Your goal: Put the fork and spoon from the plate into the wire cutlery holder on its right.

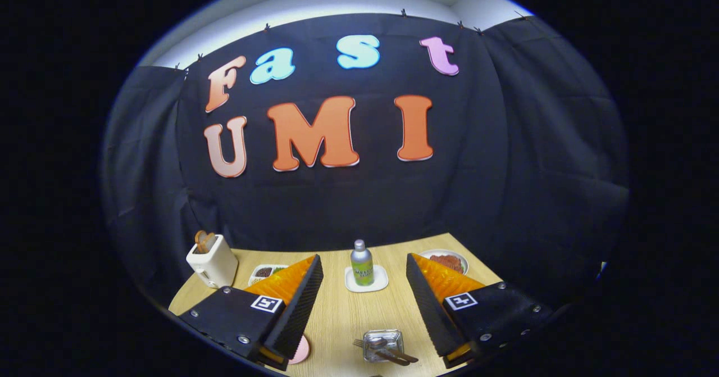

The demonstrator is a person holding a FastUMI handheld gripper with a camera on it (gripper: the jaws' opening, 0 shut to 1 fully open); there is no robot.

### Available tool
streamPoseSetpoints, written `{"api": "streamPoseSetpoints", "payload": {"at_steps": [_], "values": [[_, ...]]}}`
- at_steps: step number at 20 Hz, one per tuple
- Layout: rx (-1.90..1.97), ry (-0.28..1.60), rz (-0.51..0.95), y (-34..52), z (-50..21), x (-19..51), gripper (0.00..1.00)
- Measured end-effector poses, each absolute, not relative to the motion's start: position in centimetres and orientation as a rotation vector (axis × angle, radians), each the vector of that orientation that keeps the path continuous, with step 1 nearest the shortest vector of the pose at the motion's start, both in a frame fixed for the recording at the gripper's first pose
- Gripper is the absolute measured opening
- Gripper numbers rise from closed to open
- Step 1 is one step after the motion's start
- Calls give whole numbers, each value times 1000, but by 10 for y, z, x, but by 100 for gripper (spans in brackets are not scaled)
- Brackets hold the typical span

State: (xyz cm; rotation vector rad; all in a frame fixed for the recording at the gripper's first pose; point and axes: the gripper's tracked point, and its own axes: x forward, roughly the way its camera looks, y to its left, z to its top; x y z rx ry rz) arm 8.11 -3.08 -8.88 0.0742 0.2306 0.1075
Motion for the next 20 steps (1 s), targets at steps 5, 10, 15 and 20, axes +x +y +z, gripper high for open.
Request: {"api": "streamPoseSetpoints", "payload": {"at_steps": [5,10,15,20], "values": [[58,100,108,-24,-38,75,97],[50,-10,111,-17,-7,76,97],[77,-51,124,-9,11,72,97],[74,-112,134,-4,30,68,97]]}}
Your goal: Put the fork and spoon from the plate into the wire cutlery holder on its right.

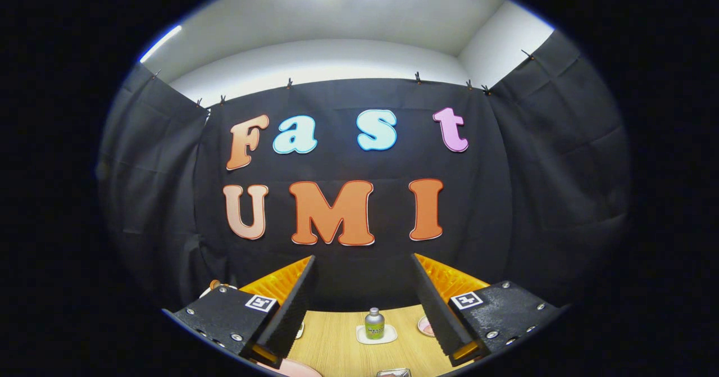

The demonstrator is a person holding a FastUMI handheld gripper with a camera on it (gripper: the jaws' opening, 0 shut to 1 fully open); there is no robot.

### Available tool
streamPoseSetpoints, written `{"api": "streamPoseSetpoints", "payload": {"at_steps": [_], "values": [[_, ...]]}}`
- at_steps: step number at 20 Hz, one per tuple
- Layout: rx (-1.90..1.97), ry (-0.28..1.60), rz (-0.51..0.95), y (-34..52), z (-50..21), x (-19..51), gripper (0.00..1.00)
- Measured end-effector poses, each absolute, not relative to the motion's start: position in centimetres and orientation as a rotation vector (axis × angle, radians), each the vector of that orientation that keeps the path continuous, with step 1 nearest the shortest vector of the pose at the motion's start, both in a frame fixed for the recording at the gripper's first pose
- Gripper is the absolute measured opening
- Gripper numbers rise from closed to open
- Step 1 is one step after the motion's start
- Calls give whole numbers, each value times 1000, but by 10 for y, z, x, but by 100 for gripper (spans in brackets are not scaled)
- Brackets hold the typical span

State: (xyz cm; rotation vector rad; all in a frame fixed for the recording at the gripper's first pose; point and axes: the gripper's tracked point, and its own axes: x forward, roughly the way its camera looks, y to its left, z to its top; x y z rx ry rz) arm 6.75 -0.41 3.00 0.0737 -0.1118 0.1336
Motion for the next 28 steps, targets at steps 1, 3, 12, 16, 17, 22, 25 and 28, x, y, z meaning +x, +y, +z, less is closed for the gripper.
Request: {"api": "streamPoseSetpoints", "payload": {"at_steps": [1,3,12,16,17,22,25,28], "values": [[73,-117,138,-1,32,66,97],[80,-124,147,3,35,63,97],[97,-127,182,24,42,56,97],[105,-134,188,35,45,50,97],[101,-140,189,39,47,47,97],[83,-147,190,58,49,39,97],[104,-151,198,71,52,35,97],[89,-150,192,81,50,34,97]]}}
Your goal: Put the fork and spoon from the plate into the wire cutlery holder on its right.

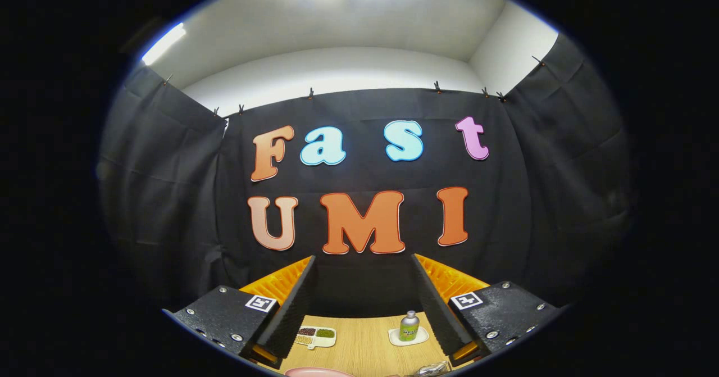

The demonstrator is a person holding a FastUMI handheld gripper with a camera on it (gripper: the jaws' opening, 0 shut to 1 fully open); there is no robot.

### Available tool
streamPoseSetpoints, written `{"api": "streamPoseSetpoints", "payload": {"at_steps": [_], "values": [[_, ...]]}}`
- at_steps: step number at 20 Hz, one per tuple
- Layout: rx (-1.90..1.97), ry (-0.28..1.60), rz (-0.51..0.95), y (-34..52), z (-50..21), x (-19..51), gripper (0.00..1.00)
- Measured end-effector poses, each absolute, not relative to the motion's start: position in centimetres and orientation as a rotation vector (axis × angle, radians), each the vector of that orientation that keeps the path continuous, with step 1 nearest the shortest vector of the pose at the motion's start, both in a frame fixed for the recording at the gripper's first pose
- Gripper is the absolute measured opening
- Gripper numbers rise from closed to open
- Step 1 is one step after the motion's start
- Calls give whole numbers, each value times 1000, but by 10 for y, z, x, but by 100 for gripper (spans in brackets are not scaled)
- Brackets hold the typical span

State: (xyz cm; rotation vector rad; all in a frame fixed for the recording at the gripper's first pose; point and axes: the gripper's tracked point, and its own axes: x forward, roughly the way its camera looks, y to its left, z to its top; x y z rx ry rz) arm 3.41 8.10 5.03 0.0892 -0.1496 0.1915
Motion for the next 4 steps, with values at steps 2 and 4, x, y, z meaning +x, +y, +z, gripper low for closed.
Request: {"api": "streamPoseSetpoints", "payload": {"at_steps": [2,4], "values": [[77,-148,179,84,49,33,97],[58,-149,170,85,51,33,97]]}}
